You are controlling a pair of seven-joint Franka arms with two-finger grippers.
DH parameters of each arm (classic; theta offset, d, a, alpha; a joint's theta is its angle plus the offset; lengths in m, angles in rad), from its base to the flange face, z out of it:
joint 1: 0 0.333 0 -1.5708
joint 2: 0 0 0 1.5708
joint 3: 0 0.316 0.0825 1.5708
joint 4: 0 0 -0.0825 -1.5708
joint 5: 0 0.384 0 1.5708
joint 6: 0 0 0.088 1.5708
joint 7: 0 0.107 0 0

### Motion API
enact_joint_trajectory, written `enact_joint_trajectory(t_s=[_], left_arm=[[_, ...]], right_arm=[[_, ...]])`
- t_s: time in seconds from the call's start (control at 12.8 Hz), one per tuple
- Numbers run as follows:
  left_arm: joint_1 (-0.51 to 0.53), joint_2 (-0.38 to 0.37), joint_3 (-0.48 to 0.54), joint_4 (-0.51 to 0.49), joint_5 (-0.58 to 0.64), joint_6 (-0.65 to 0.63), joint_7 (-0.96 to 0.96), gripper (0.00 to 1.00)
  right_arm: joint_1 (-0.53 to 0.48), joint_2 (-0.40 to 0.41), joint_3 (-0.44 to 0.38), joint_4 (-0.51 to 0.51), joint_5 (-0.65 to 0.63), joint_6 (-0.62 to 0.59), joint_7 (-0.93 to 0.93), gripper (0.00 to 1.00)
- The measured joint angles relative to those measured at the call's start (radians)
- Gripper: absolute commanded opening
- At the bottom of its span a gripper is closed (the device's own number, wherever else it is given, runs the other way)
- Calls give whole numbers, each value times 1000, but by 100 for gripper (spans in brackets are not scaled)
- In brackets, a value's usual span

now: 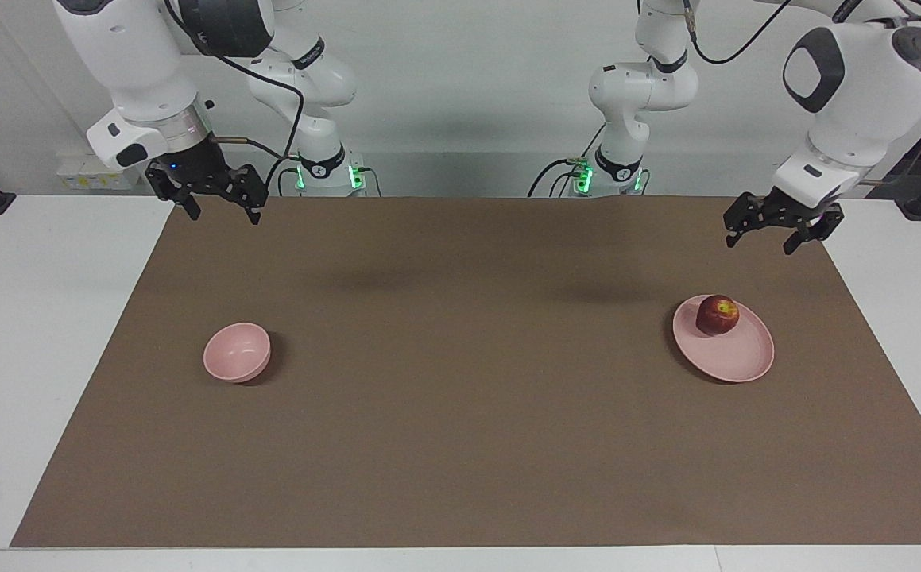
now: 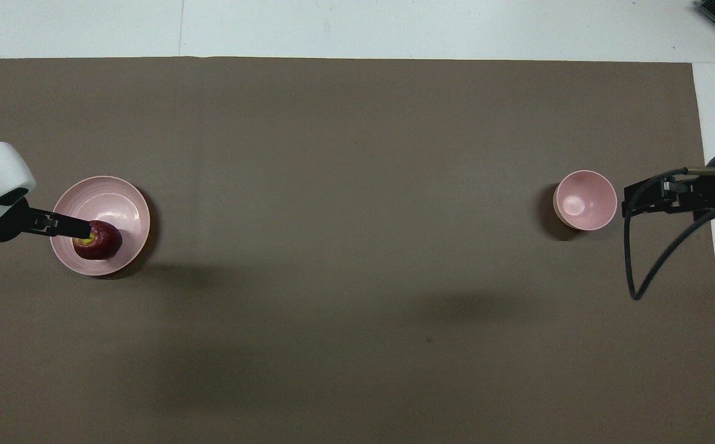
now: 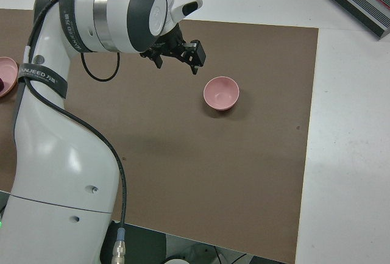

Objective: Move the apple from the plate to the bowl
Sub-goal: 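Reach the left gripper down to the red apple in the pink plate, then close the left gripper on the red apple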

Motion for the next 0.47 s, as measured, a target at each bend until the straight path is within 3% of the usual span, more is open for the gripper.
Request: enact_joint_trajectory(t_s=[0.24, 0.47], left_arm=[[2, 11, 9, -113, 0, 134, 20, 100], [2, 54, 11, -165, 0, 246, 21, 100]], right_arm=[[0, 0, 0, 0, 0, 0, 0, 100], [-1, 0, -1, 0, -1, 0, 0, 100]])
